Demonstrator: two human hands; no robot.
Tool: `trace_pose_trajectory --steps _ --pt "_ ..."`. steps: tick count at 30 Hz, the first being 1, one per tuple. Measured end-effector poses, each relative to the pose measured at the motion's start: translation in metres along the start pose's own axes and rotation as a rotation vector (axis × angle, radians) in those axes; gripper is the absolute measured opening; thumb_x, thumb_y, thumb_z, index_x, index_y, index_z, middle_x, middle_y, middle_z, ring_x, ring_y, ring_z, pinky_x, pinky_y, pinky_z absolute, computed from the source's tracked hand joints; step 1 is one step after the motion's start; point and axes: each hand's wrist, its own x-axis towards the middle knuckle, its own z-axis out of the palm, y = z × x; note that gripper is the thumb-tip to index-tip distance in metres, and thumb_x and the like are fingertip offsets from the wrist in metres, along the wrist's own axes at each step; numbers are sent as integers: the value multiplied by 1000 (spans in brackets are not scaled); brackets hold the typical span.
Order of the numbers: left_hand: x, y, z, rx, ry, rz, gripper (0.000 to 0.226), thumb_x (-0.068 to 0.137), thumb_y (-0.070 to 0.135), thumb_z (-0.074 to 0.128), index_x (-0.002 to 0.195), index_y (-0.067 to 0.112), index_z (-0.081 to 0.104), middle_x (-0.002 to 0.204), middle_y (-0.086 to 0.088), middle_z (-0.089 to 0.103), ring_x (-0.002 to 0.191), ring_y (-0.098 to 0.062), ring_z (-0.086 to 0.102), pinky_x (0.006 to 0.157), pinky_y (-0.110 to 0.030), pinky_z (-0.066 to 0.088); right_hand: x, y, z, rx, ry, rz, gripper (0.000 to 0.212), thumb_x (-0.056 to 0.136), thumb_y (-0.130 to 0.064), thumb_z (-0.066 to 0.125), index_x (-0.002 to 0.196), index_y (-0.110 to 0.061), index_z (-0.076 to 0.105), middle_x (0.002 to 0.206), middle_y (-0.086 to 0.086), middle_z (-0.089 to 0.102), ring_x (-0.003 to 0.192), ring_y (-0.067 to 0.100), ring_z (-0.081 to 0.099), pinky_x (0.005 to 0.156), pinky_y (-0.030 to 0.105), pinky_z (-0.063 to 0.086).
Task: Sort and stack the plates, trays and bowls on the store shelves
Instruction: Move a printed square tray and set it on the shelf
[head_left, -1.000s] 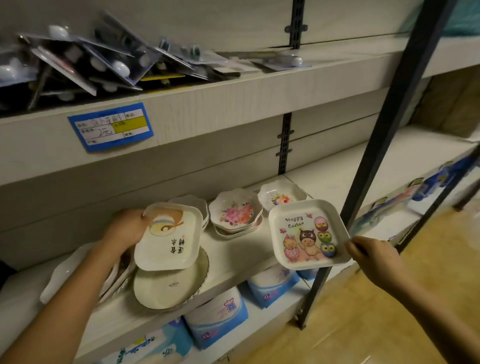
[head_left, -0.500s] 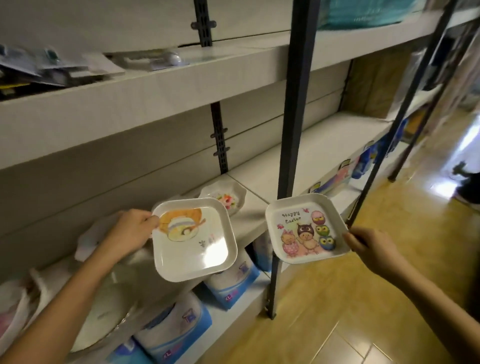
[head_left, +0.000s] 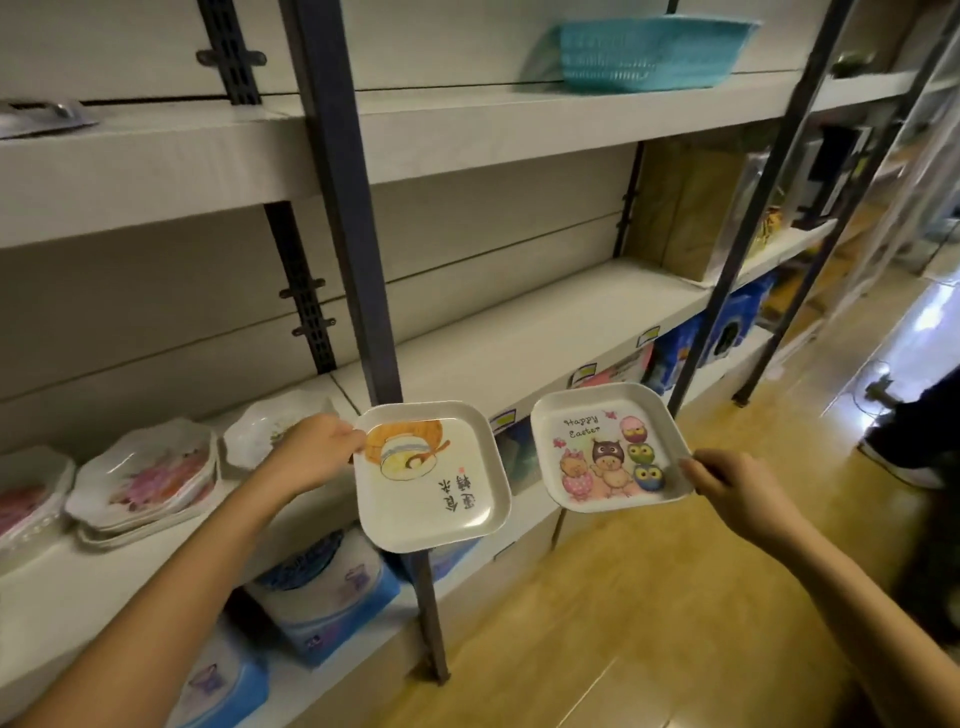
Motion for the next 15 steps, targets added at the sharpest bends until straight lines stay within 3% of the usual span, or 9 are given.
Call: trace_pose_trajectory --steps 7,12,15 --pt "39 80 42 -36 -51 -35 36 87 14 49 52 10 46 53 -3 41 50 -15 34 49 -28 25 63 61 -28 12 -34 22 33 95 -21 48 75 -1 64 55 1 52 50 14 46 49 28 32" --pt "76 111 58 -44 -25 -43 35 87 15 49 53 11 48 52 -3 41 48 -15 33 48 -26 24 118 90 -32 25 -25 -22 31 94 -23 48 83 -1 67 70 14 66 63 24 59 64 45 49" --pt "101 123 73 -33 36 -46 32 88 18 48 57 7 49 57 -5 42 52 -16 34 50 -26 26 159 101 -34 41 -41 -55 33 94 -23 48 85 2 66 73 17 66 66 28 61 66 46 51"
